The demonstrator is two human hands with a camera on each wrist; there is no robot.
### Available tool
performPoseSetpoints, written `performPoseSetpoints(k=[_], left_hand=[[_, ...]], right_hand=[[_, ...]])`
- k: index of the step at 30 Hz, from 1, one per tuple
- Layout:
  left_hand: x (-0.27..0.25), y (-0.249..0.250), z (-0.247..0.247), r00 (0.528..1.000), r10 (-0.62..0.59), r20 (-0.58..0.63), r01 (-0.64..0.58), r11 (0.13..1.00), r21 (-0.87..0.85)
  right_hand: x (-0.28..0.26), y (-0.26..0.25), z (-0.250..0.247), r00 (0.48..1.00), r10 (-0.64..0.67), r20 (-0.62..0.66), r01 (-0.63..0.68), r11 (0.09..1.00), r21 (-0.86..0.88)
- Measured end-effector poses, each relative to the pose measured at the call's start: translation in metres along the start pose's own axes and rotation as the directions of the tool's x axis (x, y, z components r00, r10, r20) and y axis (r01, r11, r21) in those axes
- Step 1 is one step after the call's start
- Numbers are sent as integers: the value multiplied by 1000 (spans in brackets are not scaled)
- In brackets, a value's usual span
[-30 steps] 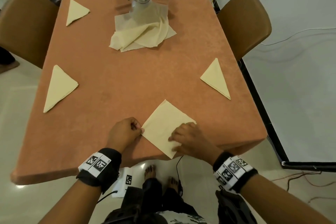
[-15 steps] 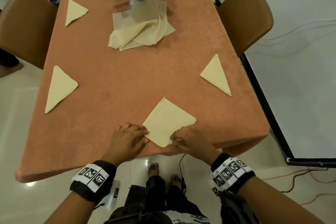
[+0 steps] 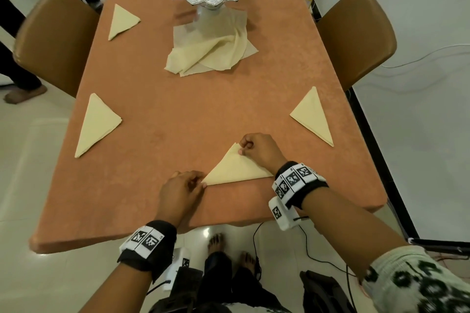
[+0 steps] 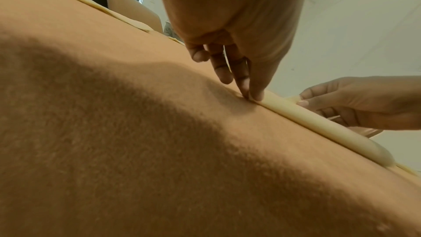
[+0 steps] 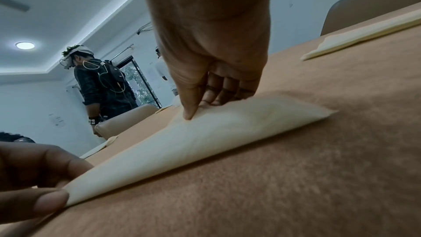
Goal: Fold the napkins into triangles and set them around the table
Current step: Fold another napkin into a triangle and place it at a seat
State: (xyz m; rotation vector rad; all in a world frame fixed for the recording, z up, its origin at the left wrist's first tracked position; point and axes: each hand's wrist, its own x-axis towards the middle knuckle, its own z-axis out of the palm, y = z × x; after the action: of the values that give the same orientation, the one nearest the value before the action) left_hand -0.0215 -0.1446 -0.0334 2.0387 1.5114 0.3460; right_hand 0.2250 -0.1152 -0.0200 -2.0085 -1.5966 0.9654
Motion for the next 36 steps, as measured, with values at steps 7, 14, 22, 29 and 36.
performPoseSetpoints(k=[7,14,22,29,36], left_hand=[[-2,3,5,997,-71,-16,69,996,-60],[-6,-3,11,991,-127,-39,124,989,-82],[-8,1,9,988,-151,-43,149,987,-59],[-6,2,8,990,-140,-27,139,990,-36],[-6,-1,9,991,-135,-9,134,991,-26]], right_hand=[[4,-1,9,997,22,-74,-22,1000,-4],[7,-2,10,995,37,-90,-41,998,-39],[-6,-11,2,984,-108,-144,35,899,-436],[-76,-12,56,903,-365,226,426,827,-367],[-70,46,24,948,-168,271,297,772,-562]])
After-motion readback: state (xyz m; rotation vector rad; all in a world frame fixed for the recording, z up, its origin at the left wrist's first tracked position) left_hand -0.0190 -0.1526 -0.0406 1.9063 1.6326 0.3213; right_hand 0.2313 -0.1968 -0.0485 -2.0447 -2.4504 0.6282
